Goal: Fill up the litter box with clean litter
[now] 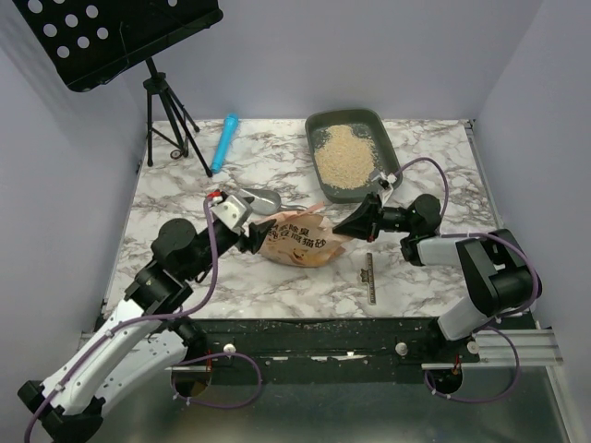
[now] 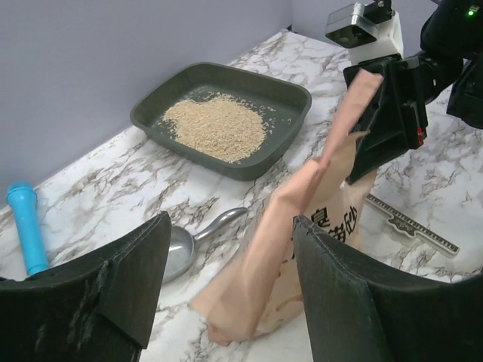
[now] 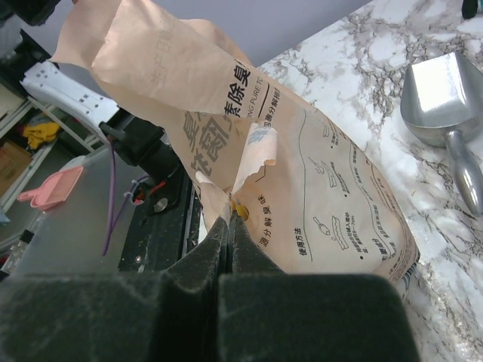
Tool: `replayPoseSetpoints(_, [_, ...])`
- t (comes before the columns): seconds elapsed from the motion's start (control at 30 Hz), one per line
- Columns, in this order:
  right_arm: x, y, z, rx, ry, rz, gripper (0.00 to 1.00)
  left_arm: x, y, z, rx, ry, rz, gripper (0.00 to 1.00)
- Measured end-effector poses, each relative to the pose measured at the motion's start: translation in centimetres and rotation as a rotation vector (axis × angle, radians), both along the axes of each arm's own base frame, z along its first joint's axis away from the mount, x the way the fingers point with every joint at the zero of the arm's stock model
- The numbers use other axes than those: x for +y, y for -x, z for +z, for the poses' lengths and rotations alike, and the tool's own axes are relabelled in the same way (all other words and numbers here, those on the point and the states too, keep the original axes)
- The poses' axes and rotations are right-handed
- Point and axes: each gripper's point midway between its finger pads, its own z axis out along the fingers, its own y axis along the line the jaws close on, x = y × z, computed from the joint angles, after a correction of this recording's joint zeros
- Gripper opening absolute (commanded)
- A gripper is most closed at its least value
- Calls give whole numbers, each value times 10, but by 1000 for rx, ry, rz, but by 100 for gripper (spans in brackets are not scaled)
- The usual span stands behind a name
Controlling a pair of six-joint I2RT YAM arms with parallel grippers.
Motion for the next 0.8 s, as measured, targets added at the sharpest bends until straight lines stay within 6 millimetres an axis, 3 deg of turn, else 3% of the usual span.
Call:
replayPoseSetpoints(0.17, [-1, 0, -1, 11, -1, -11, 0, 22, 14, -15, -22, 20, 45, 77])
replayPoseSetpoints(0.33, [-1, 0, -2, 13, 0, -11, 0, 33, 13, -60, 40, -22, 79, 82])
replayPoseSetpoints(0.43, [-1, 0, -2, 12, 0, -11, 0, 36, 10, -77, 71, -40, 91, 83])
replayPoseSetpoints(0.57, [-1, 0, -2, 10, 0, -10, 0, 39, -7, -91, 121, -43, 102, 84])
replayPoseSetpoints(0.8, [-3, 1, -3, 12, 3, -4, 0, 34, -40, -90, 173, 94, 24, 81])
